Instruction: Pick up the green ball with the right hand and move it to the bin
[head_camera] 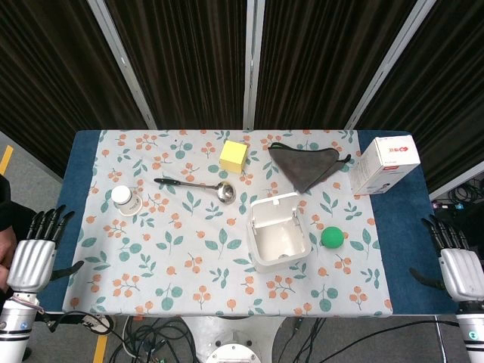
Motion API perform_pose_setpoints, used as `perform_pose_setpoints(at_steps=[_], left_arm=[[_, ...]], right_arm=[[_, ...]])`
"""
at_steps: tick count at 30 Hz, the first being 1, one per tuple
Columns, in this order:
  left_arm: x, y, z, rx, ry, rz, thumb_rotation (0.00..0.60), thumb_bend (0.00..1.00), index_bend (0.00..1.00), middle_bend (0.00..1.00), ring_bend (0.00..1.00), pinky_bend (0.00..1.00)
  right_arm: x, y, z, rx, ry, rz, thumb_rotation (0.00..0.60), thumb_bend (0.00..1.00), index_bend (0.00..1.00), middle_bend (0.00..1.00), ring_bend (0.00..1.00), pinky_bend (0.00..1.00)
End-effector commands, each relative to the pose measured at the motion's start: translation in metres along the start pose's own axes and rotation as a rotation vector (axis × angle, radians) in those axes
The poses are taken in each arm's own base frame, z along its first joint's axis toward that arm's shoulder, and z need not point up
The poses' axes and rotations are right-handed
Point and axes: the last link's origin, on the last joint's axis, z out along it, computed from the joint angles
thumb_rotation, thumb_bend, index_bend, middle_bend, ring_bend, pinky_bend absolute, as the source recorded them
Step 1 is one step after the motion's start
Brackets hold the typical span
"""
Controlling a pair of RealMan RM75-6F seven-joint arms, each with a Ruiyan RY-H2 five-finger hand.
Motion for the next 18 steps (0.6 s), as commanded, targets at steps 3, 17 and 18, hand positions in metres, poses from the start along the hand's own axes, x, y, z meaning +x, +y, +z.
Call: perform_pose_setpoints(at_steps=[3, 17, 18], left_arm=[[0.0, 0.0, 0.0, -0.003, -0.001, 0.003, 0.6, 0.0, 0.09, 0.03, 0.0, 0.02], [-0.005, 0.0, -0.001, -0.014, -0.006, -0.001, 0.6, 0.0, 0.09, 0.03, 0.0, 0.02], [-0.005, 0.0, -0.001, -0.014, -0.006, -0.003, 0.6, 0.0, 0.09, 0.03, 0.0, 0.02]], right_arm=[[-0.005, -0.001, 0.002, 0.002, -0.02, -0.005, 0.6, 0.07, 0.0, 0.0, 0.0, 0.0], [-0.027, -0.038, 0.033, 0.11, -0.135, -0.113, 0.6, 0.11, 0.0, 0.0, 0.0, 0.0], [-0.03, -0.043, 0.038, 0.123, -0.148, -0.122, 0.6, 0.11, 0.0, 0.0, 0.0, 0.0]])
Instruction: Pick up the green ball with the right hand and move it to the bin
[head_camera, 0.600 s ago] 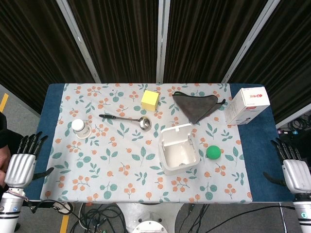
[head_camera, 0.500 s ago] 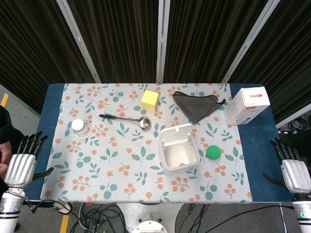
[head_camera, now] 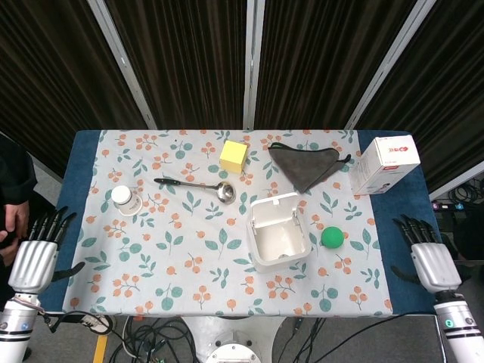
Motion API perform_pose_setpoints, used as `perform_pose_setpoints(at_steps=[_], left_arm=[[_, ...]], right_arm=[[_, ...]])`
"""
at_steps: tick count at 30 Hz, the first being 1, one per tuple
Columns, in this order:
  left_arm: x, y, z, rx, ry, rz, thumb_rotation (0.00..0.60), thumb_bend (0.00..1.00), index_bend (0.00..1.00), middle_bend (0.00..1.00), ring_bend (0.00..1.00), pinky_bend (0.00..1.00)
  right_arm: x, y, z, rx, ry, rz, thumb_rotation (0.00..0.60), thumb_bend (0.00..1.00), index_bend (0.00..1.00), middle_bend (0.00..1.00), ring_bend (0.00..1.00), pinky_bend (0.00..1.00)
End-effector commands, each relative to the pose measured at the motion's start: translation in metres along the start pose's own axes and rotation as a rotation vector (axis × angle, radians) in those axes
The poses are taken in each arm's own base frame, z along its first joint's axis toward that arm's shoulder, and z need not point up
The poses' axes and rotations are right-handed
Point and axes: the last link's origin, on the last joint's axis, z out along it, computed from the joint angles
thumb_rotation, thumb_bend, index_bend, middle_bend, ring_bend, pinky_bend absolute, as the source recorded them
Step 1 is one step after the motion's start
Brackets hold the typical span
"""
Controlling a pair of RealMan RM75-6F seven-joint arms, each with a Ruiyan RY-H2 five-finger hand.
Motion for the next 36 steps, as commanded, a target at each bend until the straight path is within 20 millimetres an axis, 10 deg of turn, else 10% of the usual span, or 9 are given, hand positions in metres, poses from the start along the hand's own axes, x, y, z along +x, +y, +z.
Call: perform_pose_setpoints(at_steps=[1, 17, 31, 36], left_arm=[[-0.001, 0.0, 0.001, 0.0, 0.0, -0.005, 0.6, 0.0, 0.09, 0.03, 0.0, 0.02], [-0.003, -0.001, -0.002, -0.015, -0.007, -0.013, 0.6, 0.0, 0.09, 0.04, 0.0, 0.02], [-0.005, -0.002, -0.002, -0.009, -0.013, -0.012, 0.6, 0.0, 0.09, 0.04, 0.0, 0.02], [-0.006, -0.003, -0.002, -0.008, -0.013, -0.013, 0.6, 0.0, 0.09, 0.04, 0.0, 0.02]], right_arm=[[-0.007, -0.022, 0.023, 0.058, -0.052, -0.041, 0.6, 0.11, 0.0, 0.0, 0.0, 0.0], [-0.042, -0.091, 0.088, 0.187, -0.196, -0.161, 0.6, 0.13, 0.0, 0.0, 0.0, 0.03], [-0.059, -0.098, 0.093, 0.173, -0.243, -0.185, 0.6, 0.23, 0.0, 0.13, 0.09, 0.36], [-0.058, -0.099, 0.095, 0.177, -0.234, -0.188, 0.6, 0.27, 0.18, 0.27, 0.26, 0.52]])
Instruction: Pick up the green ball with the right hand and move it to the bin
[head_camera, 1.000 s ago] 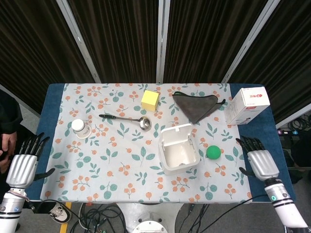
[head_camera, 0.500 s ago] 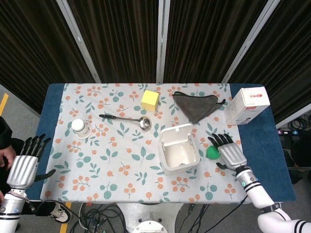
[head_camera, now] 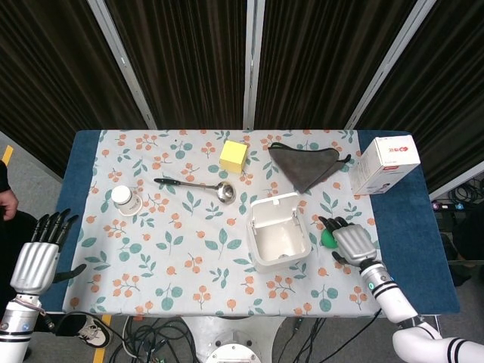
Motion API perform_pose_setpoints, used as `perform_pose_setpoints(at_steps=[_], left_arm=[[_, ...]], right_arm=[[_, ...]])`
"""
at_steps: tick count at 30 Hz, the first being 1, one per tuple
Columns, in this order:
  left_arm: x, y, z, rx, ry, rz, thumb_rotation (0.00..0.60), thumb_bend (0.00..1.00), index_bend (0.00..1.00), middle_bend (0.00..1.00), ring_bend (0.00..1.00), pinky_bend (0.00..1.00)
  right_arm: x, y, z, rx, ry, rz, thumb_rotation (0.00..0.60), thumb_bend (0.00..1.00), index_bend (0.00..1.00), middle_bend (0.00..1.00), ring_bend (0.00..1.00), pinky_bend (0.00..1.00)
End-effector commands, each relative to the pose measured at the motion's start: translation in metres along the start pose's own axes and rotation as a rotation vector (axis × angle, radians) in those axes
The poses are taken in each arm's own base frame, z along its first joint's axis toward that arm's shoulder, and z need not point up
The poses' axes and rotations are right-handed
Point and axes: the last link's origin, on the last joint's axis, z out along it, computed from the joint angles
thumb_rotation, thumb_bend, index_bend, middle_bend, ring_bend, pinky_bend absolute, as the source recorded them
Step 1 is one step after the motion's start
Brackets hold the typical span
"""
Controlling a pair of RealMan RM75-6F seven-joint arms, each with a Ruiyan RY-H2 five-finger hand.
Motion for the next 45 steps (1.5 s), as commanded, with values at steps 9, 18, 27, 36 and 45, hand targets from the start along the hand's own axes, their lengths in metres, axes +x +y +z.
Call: perform_pose_setpoints(at_steps=[9, 18, 27, 36, 45], left_arm=[[0.0, -0.001, 0.0, 0.002, 0.0, 0.0, 0.6, 0.0, 0.09, 0.04, 0.0, 0.02], [-0.002, 0.0, 0.001, 0.002, -0.004, 0.007, 0.6, 0.0, 0.09, 0.04, 0.0, 0.02], [-0.002, -0.003, 0.004, 0.02, 0.004, 0.043, 0.6, 0.0, 0.09, 0.04, 0.0, 0.02], [-0.002, -0.005, 0.002, 0.023, 0.002, 0.039, 0.6, 0.0, 0.1, 0.04, 0.0, 0.02], [-0.004, -0.007, 0.001, 0.029, 0.002, 0.033, 0.6, 0.0, 0.1, 0.04, 0.0, 0.02]], right_arm=[[0.011, 0.006, -0.004, -0.009, 0.056, 0.01, 0.6, 0.34, 0.49, 0.45, 0.47, 0.68], [0.071, 0.017, -0.047, 0.036, 0.301, 0.075, 0.6, 0.34, 0.53, 0.48, 0.48, 0.68], [0.117, -0.013, -0.069, 0.209, 0.455, 0.108, 0.6, 0.34, 0.53, 0.48, 0.48, 0.68], [0.121, -0.055, -0.051, 0.342, 0.421, 0.099, 0.6, 0.32, 0.51, 0.47, 0.48, 0.67], [0.115, -0.076, -0.041, 0.41, 0.352, 0.127, 0.6, 0.11, 0.27, 0.26, 0.2, 0.41]])
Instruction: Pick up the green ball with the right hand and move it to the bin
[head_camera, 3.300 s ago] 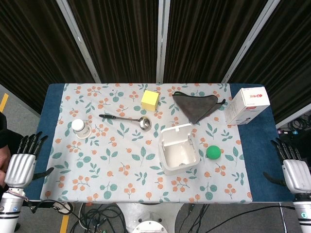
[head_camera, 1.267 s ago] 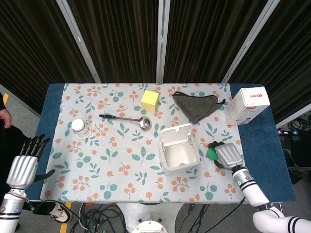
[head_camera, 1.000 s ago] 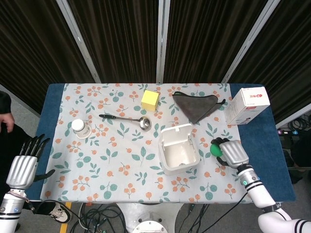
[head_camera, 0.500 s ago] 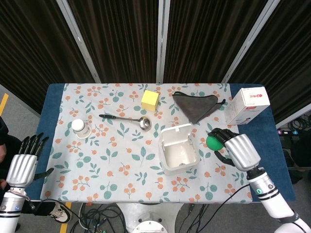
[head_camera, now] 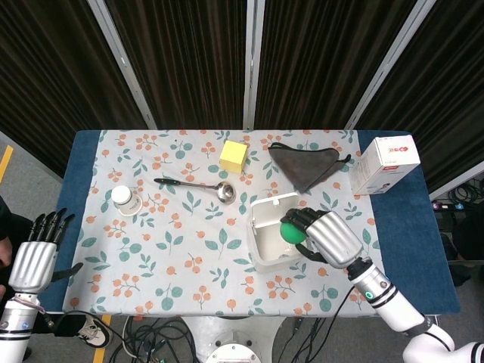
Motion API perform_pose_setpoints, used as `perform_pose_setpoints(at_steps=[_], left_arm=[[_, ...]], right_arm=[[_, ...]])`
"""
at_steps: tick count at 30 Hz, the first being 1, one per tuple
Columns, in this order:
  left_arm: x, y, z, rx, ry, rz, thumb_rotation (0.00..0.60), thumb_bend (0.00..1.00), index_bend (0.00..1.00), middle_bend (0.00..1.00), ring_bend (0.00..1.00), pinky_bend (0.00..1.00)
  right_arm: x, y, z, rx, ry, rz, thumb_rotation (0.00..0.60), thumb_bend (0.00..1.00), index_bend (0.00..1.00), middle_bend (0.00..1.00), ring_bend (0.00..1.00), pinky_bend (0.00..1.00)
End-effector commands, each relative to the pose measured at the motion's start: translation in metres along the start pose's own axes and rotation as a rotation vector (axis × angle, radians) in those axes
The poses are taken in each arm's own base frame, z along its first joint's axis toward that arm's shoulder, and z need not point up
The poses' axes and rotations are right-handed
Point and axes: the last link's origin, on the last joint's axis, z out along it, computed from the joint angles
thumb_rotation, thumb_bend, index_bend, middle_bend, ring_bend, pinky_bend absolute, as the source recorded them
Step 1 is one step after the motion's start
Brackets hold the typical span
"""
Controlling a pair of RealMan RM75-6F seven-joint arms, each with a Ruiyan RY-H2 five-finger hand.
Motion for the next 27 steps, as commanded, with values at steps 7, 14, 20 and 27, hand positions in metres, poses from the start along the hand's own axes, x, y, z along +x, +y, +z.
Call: perform_pose_setpoints(at_steps=[7, 14, 20, 27], left_arm=[[0.0, -0.002, -0.001, 0.003, 0.003, -0.003, 0.6, 0.0, 0.1, 0.04, 0.0, 0.02], [0.002, -0.002, -0.002, 0.002, 0.009, -0.002, 0.6, 0.0, 0.1, 0.04, 0.0, 0.02], [0.004, -0.001, -0.001, 0.001, 0.013, -0.002, 0.6, 0.0, 0.1, 0.04, 0.0, 0.02], [0.008, 0.002, 0.001, -0.007, 0.022, 0.007, 0.6, 0.0, 0.1, 0.04, 0.0, 0.02]], right_arm=[[-0.003, -0.001, -0.001, 0.018, -0.027, 0.034, 0.6, 0.0, 0.01, 0.07, 0.0, 0.18], [0.011, 0.017, -0.031, -0.051, 0.064, 0.004, 0.6, 0.0, 0.0, 0.08, 0.0, 0.17], [0.016, 0.062, -0.104, -0.276, 0.162, -0.035, 0.6, 0.0, 0.0, 0.1, 0.0, 0.17], [-0.007, 0.12, -0.18, -0.611, 0.098, -0.07, 0.6, 0.0, 0.0, 0.02, 0.0, 0.05]])
